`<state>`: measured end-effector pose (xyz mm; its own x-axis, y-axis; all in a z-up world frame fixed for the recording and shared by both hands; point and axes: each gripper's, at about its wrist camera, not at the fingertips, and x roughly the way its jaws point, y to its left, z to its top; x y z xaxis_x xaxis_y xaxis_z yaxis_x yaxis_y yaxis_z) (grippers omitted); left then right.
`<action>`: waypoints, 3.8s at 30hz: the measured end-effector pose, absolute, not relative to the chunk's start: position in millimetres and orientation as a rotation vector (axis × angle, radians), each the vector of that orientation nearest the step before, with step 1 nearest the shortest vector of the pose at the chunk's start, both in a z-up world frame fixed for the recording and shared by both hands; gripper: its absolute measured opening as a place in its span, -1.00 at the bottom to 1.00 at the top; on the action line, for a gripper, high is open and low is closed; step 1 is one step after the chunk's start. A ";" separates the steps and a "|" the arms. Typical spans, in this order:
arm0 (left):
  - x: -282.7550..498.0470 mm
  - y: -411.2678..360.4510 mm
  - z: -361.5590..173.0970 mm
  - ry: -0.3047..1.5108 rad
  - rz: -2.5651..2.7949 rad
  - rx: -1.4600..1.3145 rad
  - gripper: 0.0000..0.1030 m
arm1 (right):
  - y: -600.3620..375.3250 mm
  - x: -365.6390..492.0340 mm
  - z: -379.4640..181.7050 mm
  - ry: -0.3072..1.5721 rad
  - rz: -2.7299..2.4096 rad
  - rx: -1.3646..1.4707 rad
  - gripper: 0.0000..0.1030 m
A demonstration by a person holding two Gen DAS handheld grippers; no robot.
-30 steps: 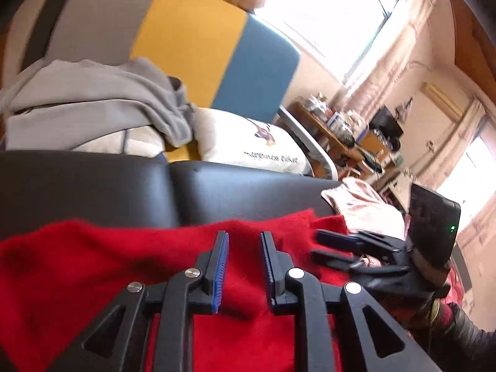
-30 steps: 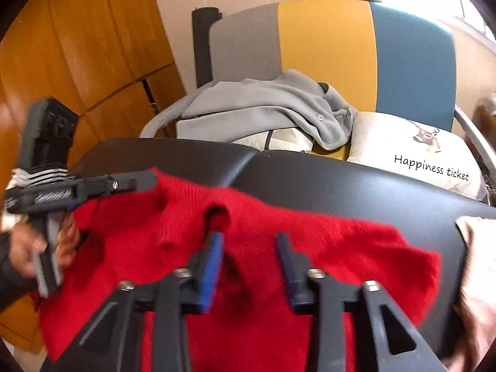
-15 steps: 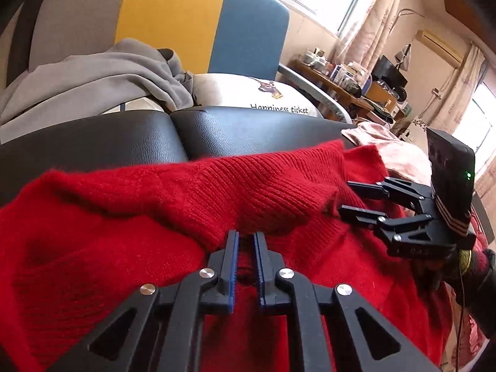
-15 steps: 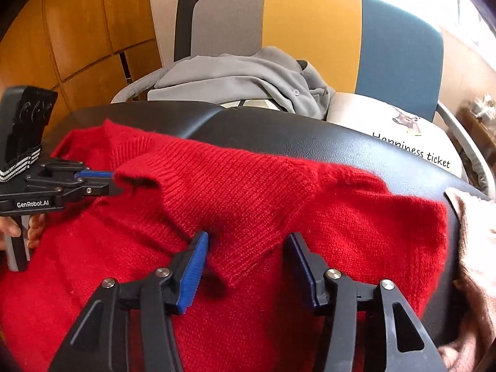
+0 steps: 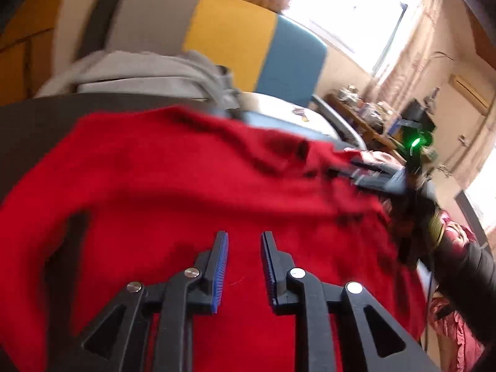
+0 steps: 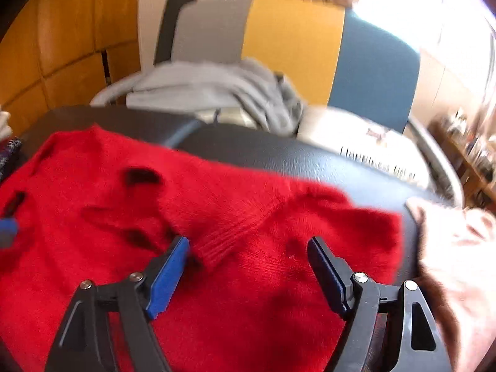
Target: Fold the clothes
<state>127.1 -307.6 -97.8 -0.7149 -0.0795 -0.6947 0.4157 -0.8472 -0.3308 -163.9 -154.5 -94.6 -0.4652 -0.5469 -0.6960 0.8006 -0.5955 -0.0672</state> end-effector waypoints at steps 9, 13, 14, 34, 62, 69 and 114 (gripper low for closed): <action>340.5 -331.9 -82.2 0.581 -2.222 0.894 -0.28 | -134.0 -48.1 -99.8 0.438 -1.924 0.792 0.94; 359.9 -327.0 -86.7 0.607 -2.249 0.911 -0.10 | -133.1 -19.0 -130.3 0.477 -1.886 0.867 0.99; 357.8 -324.3 -89.5 0.603 -2.264 0.922 -0.09 | -134.0 -15.6 -137.9 0.490 -1.878 0.896 0.99; 295.0 -316.0 -119.9 0.423 -2.086 1.182 0.08 | -131.0 -17.2 -145.1 0.485 -1.899 0.911 1.00; 179.2 -311.2 -37.8 1.363 -2.712 0.872 -0.79 | -138.7 -10.8 -148.1 0.537 -1.910 0.901 1.00; 112.2 -294.6 -91.9 1.337 -2.586 1.079 -0.64 | -134.7 -15.0 -146.0 0.483 -1.896 0.909 1.00; 157.9 -312.4 -126.8 1.138 -2.612 0.819 -0.56 | -258.7 14.3 49.2 0.568 -1.827 0.516 -0.75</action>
